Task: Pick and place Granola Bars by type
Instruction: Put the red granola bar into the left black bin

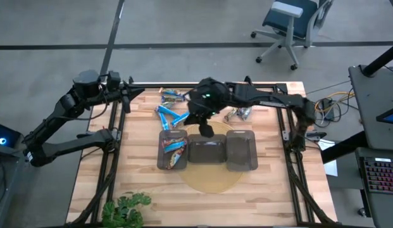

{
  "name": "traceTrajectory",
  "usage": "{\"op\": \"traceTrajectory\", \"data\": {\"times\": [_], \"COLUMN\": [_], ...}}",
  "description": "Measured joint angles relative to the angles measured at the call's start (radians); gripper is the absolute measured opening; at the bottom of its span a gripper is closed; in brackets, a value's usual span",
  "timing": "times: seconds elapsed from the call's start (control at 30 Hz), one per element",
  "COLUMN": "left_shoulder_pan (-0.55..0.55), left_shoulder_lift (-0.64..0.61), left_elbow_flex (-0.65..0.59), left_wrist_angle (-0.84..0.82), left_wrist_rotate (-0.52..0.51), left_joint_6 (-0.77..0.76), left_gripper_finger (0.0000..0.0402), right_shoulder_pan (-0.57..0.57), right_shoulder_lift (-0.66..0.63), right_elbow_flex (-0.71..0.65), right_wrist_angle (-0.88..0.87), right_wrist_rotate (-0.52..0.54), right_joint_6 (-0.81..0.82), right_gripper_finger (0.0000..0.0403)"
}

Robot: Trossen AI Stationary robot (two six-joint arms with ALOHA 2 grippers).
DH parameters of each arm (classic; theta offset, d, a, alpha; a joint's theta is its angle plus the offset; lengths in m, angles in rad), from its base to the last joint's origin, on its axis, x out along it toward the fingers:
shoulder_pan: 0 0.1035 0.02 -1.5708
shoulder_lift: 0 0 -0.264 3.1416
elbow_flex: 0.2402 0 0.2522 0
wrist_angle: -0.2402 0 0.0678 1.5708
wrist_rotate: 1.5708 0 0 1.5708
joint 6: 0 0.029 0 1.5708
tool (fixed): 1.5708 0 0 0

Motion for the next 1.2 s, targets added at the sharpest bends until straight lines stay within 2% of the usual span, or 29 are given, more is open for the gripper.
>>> {"op": "traceTrajectory", "data": {"times": [0.17,0.3,0.6,0.73,0.9,1.07,1.2], "left_shoulder_pan": [0.0,0.0,0.0,0.0,0.0,0.0,0.0], "left_shoulder_lift": [-0.003,0.001,0.024,0.051,0.105,0.168,0.239], "left_elbow_flex": [0.0,0.0,0.0,0.006,0.05,0.113,0.182], "left_wrist_angle": [0.0,0.0,0.001,0.0,0.0,-0.019,-0.148], "left_wrist_rotate": [0.003,0.028,0.03,0.038,0.042,0.044,0.043], "left_joint_6": [0.0,0.027,0.046,0.069,0.104,0.168,0.272], "left_gripper_finger": [0.0018,0.0018,0.0024,0.0059,0.0127,0.0178,0.0187], "right_shoulder_pan": [-0.01,-0.01,-0.008,-0.008,-0.009,-0.009,-0.009], "right_shoulder_lift": [-0.18,-0.342,-0.71,-0.86,-1.005,-1.077,-1.094], "right_elbow_flex": [-0.28,-0.463,-0.761,-0.862,-0.956,-0.997,-1.011], "right_wrist_angle": [0.185,0.267,0.301,0.316,0.372,0.375,0.373], "right_wrist_rotate": [0.106,0.178,0.305,0.369,0.421,0.433,0.433], "right_joint_6": [0.095,0.157,0.303,0.361,0.41,0.443,0.442], "right_gripper_finger": [0.0009,0.0009,0.0009,0.0009,0.0009,0.0009,0.0009]}}
